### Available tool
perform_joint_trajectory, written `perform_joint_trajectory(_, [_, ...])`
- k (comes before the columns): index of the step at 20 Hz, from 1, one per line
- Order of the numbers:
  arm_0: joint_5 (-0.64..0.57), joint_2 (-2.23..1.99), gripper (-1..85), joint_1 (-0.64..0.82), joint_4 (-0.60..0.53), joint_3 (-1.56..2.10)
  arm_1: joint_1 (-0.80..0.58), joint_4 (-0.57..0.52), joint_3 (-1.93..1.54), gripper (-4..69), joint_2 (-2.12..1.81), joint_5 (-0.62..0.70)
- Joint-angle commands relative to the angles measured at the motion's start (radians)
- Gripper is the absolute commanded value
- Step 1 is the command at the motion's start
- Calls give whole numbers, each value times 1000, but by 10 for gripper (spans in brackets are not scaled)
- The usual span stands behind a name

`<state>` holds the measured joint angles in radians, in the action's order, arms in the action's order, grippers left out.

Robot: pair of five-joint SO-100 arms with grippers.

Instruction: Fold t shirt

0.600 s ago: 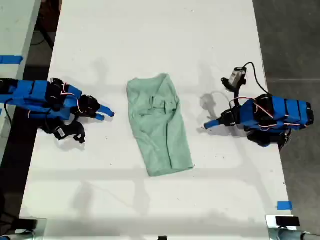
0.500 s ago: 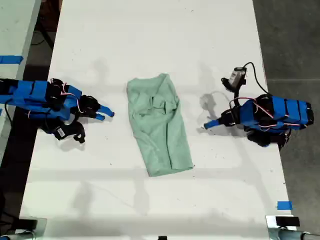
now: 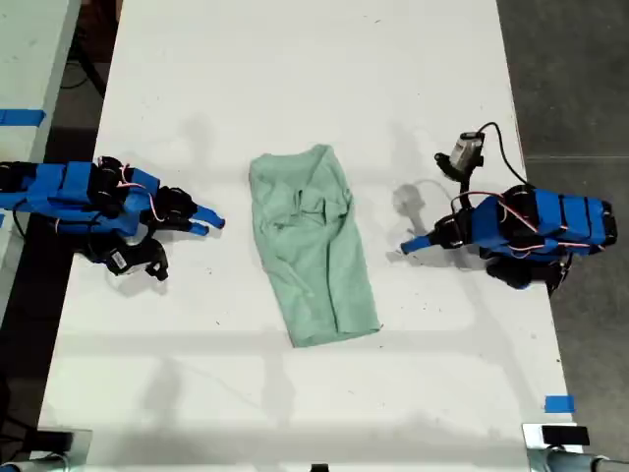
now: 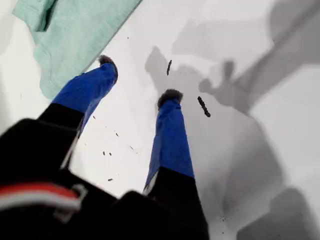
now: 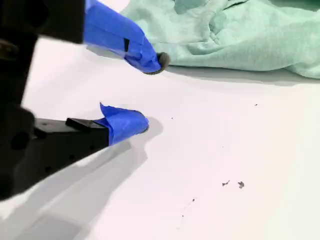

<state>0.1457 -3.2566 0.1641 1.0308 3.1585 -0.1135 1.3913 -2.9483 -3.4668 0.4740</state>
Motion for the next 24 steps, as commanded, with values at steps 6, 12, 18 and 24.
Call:
perform_joint_trajectory(6, [43,707,156,-189,-25,-696,43,55,538,250,543,89])
perform_joint_trajectory(12, [29,1606,195,-394,-15,-1575,222,179,937,323,1060,55])
perform_joint_trajectory(18, [81,2123,203,-448,75,-2192,350,115,1180,333,1517,-51])
perform_joint_trajectory(24, [152,2224,195,-485,-12,-2220,364,-9,1264,335,1767,-115])
